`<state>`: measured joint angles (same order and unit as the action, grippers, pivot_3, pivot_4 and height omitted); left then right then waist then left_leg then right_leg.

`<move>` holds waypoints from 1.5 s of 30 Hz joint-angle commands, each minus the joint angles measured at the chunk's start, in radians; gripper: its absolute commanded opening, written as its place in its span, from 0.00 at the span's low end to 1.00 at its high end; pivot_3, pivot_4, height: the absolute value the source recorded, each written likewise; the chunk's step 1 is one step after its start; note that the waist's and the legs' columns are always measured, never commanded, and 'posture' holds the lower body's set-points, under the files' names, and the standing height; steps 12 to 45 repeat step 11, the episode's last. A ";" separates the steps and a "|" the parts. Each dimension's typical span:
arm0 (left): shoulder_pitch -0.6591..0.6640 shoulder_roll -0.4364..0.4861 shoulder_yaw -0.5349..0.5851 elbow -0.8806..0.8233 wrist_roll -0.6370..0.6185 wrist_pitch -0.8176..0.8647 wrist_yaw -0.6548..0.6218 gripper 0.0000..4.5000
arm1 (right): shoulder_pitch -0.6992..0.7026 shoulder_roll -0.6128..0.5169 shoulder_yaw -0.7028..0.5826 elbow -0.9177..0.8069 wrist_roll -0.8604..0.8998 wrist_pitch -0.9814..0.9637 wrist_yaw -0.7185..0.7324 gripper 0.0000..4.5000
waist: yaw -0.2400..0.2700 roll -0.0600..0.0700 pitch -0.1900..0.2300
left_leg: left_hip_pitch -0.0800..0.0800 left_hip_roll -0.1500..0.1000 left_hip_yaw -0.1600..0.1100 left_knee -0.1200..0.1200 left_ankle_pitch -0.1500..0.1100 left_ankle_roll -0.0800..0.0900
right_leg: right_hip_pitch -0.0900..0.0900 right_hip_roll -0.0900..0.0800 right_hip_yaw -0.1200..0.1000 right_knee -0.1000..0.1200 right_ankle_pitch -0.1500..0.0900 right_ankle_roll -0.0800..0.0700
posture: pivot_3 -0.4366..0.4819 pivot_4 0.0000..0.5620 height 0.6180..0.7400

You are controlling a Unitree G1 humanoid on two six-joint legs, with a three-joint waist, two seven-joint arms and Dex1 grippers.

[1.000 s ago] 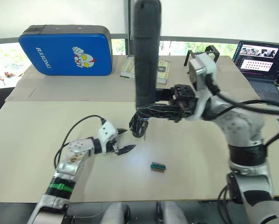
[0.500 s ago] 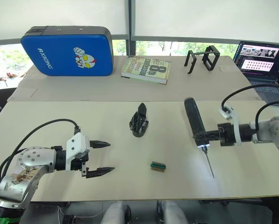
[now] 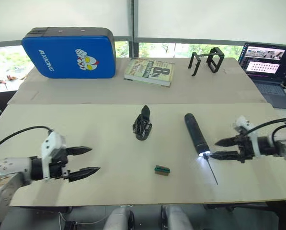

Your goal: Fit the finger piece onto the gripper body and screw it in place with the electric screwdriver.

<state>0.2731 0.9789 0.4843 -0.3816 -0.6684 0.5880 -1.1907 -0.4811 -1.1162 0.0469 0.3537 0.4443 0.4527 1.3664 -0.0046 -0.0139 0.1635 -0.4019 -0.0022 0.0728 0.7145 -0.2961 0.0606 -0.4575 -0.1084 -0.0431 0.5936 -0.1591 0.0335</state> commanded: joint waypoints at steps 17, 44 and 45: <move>0.021 0.029 0.145 0.122 0.098 -0.121 -0.062 1.00 | -0.030 -0.084 -0.155 0.265 -0.079 -0.268 0.168 1.00 | 0.005 0.000 0.001 | 0.005 0.002 0.004 -0.001 0.001 -0.002 | 0.002 0.000 0.003 0.002 -0.007 -0.004 | 0.48 0.27 1.00; 0.021 0.029 0.145 0.122 0.098 -0.121 -0.062 1.00 | -0.030 -0.084 -0.155 0.265 -0.079 -0.268 0.168 1.00 | 0.005 0.000 0.001 | 0.005 0.002 0.004 -0.001 0.001 -0.002 | 0.002 0.000 0.003 0.002 -0.007 -0.004 | 0.48 0.27 1.00; 0.021 0.029 0.145 0.122 0.098 -0.121 -0.062 1.00 | -0.030 -0.084 -0.155 0.265 -0.079 -0.268 0.168 1.00 | 0.005 0.000 0.001 | 0.005 0.002 0.004 -0.001 0.001 -0.002 | 0.002 0.000 0.003 0.002 -0.007 -0.004 | 0.48 0.27 1.00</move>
